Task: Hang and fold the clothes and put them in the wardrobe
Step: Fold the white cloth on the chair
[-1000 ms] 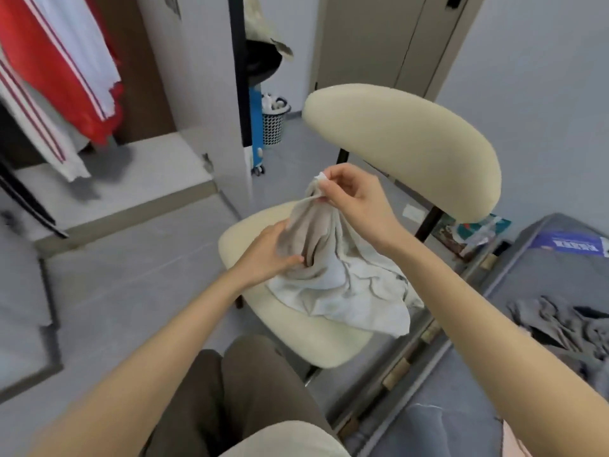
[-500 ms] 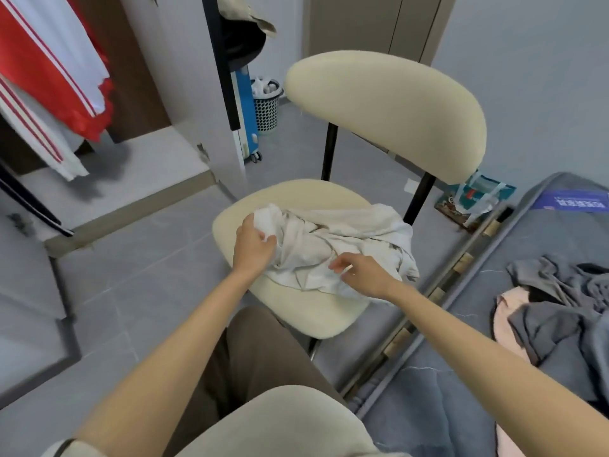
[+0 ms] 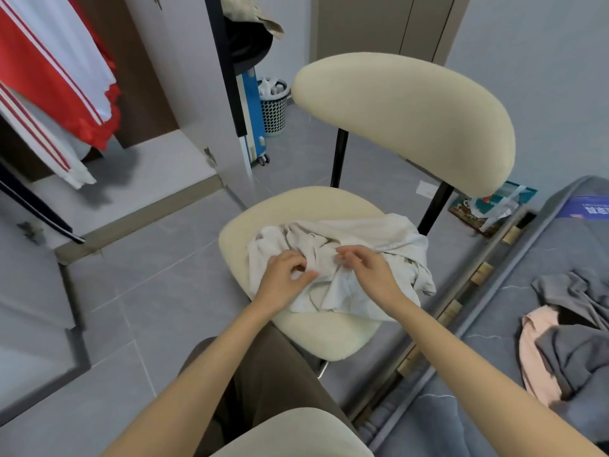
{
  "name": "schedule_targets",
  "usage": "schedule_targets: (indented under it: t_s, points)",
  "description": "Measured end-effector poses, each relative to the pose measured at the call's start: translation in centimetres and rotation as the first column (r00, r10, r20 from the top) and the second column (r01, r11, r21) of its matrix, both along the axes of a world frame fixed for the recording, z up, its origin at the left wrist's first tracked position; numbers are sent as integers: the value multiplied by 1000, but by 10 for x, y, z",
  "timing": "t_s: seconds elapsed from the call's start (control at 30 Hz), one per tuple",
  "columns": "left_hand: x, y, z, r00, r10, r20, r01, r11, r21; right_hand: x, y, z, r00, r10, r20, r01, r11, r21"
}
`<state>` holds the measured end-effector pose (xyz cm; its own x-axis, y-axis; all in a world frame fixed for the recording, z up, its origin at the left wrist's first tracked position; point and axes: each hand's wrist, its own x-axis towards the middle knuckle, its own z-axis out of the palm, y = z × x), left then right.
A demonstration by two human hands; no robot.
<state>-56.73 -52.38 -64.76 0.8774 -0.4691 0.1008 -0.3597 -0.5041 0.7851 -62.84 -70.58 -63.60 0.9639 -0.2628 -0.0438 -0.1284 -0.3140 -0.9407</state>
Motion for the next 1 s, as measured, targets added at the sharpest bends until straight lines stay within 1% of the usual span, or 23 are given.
schedule_targets:
  t_s: [0.03,0.07,0.1,0.17,0.2,0.23,0.27,0.33,0.37,0.43,0.47,0.5,0.53,0.6,0.63,0.67,0.7,0.73,0.8,0.83,0.9,0.93,1.0]
  points:
    - [-4,-3,3,999,-44,-13,43,998,-51,0,-4,6,1000,-22,-14,23,998,61]
    - [-7,-7,4,995,-98,-31,95,991,-89,0,-8,13,999,-25,-34,28,996,82]
    - [-11,-10,5,985,-167,-47,162,981,-103,-1,-11,19,998,-18,-65,23,997,70]
    - [-22,-16,6,951,-306,-39,300,948,-106,1,-15,26,985,-2,-170,-6,999,-45]
    - [-27,-19,6,930,-367,-16,363,926,-105,2,-17,26,972,13,-236,-36,995,-94]
    - [-32,-22,5,907,-421,6,420,903,-89,3,-18,26,951,33,-307,-69,992,-105]
    - [-37,-24,4,886,-463,12,463,884,-56,3,-18,26,926,60,-374,-96,992,-77]
    - [-43,-22,-1,868,-494,-47,494,869,7,1,-15,23,888,93,-450,-106,994,-4]
    - [-45,-18,-2,876,-471,-109,475,880,11,0,-13,21,885,94,-456,-106,994,-1]
    - [-46,-3,-2,910,-330,-253,341,940,-2,-4,-10,16,905,83,-417,-133,987,-93]
    - [-44,6,-2,923,-252,-290,267,964,13,-7,-8,16,918,71,-389,-131,983,-128]
    - [-41,14,-2,939,-181,-293,204,978,50,-8,-6,19,932,53,-360,-105,986,-126]
    - [-36,21,-5,955,-122,-271,157,981,113,-10,-3,25,945,35,-325,-62,995,-75]
    - [-28,33,-10,968,-32,-249,100,958,268,-8,-1,45,972,7,-234,6,998,54]
    - [-25,36,-11,959,5,-283,90,942,322,-6,-1,58,983,-8,-182,21,997,74]
    - [-25,37,-12,937,35,-347,93,934,345,-3,-1,75,991,-11,-132,20,998,66]
    - [-25,35,-12,907,47,-419,106,936,335,-1,-2,91,996,0,-85,5,998,55]
    - [-26,30,-10,875,40,-482,112,952,283,2,-3,109,999,24,-47,-21,999,43]
    - [-29,18,-6,822,13,-569,57,993,105,4,-3,140,997,82,-2,-82,997,8]
    - [-31,11,-3,815,6,-580,15,999,31,4,-3,153,994,107,14,-107,994,-6]
    - [-33,-3,0,855,49,-516,-69,997,-20,2,-1,173,988,142,57,-141,990,-10]
    - [-34,-8,3,873,99,-478,-136,990,-43,1,0,180,986,146,83,-145,989,-11]
    - [-32,-16,14,868,284,-408,-343,936,-77,-2,1,195,984,131,123,-132,991,2]
